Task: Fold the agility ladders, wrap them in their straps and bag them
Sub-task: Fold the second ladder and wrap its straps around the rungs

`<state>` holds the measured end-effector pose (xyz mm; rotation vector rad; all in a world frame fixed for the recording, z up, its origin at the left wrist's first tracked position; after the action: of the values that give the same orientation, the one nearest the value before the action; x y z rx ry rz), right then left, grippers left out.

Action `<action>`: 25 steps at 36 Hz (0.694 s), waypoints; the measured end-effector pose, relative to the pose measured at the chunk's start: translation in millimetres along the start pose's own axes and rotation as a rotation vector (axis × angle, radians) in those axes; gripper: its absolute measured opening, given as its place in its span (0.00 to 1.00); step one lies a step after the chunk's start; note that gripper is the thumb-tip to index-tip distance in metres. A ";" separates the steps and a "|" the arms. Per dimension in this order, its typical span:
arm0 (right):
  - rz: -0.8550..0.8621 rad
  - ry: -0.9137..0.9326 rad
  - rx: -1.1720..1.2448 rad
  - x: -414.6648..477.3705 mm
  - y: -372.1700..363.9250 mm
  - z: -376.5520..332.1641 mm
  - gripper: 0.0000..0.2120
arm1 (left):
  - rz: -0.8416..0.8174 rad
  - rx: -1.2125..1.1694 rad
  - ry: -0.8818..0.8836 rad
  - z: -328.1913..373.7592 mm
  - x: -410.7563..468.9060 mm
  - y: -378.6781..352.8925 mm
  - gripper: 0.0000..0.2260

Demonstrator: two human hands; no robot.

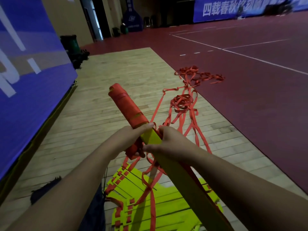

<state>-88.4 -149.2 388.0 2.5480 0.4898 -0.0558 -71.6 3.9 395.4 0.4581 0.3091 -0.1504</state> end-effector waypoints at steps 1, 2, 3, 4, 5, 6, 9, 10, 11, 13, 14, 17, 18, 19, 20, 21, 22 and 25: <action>0.039 0.027 -0.154 1.2 -2.0 -1.9 0.24 | 0.042 -0.006 0.000 0.1 -0.8 -1.7 0.24; 0.078 0.051 -0.253 0.9 -3.9 -4.8 0.24 | 0.103 -0.016 -0.001 -0.3 0.1 -2.0 0.22; 0.106 0.074 -0.294 -0.5 -5.9 -7.8 0.25 | 0.168 -0.020 -0.007 -0.3 1.2 -1.3 0.21; 0.126 0.105 -0.299 -2.7 -7.7 -11.0 0.24 | 0.224 -0.038 -0.013 -0.2 2.7 -0.2 0.20; 0.143 0.137 -0.299 -4.8 -9.2 -14.1 0.23 | 0.269 -0.086 -0.032 1.2 2.7 0.8 0.20; 0.154 0.162 -0.292 -5.9 -10.4 -16.7 0.23 | 0.301 -0.150 -0.059 4.1 0.8 1.6 0.19; 0.092 0.161 -0.152 -6.6 -10.2 -20.8 0.22 | 0.360 -0.293 -0.146 11.4 -2.4 5.1 0.20; 0.056 0.135 -0.045 -7.0 -8.2 -21.2 0.22 | 0.370 -0.332 -0.173 12.4 -3.0 7.1 0.19; 0.021 0.098 0.082 -6.8 -5.7 -20.6 0.22 | 0.373 -0.374 -0.199 13.3 -3.9 9.3 0.19; -0.102 0.005 0.380 -8.3 -0.1 -17.8 0.23 | 0.341 -0.439 -0.241 12.1 -2.6 14.5 0.20; -0.195 -0.029 0.514 -9.8 1.2 -16.3 0.23 | 0.311 -0.460 -0.262 11.4 -2.3 16.9 0.20; -0.429 -0.066 0.680 -12.7 0.8 -8.6 0.25 | 0.230 -0.531 -0.319 8.7 -0.9 20.8 0.21; -0.459 -0.059 0.690 -11.8 -0.6 -6.3 0.26 | 0.218 -0.553 -0.332 8.0 0.5 21.7 0.21; -0.459 -0.045 0.683 -10.5 -1.3 -4.6 0.26 | 0.210 -0.569 -0.343 8.4 1.5 22.6 0.21; -0.437 -0.025 0.657 -9.2 -1.1 -4.4 0.26 | 0.195 -0.577 -0.354 9.1 2.2 23.7 0.20; -0.396 -0.003 0.613 -7.8 0.2 -4.2 0.26 | 0.168 -0.578 -0.355 10.4 2.8 25.0 0.20; -0.342 0.017 0.558 -6.3 2.4 -4.0 0.27 | 0.126 -0.565 -0.352 10.7 3.8 27.3 0.20; -0.169 0.068 0.384 -6.0 11.1 -7.3 0.32 | -0.036 -0.394 -0.278 9.2 4.5 38.4 0.30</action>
<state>-90.5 -156.1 400.6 2.8816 0.7865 -0.1367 -56.8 33.4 417.5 0.0389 0.0691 -0.1813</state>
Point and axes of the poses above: each hand's wrist, its own x-axis towards the middle knuckle, its own y-axis out of the back of the hand, z = x × y, the point moved 3 cm from there along x, towards the middle knuckle, and after that the axes turned 3 degrees about y, right-handed, at the moved point
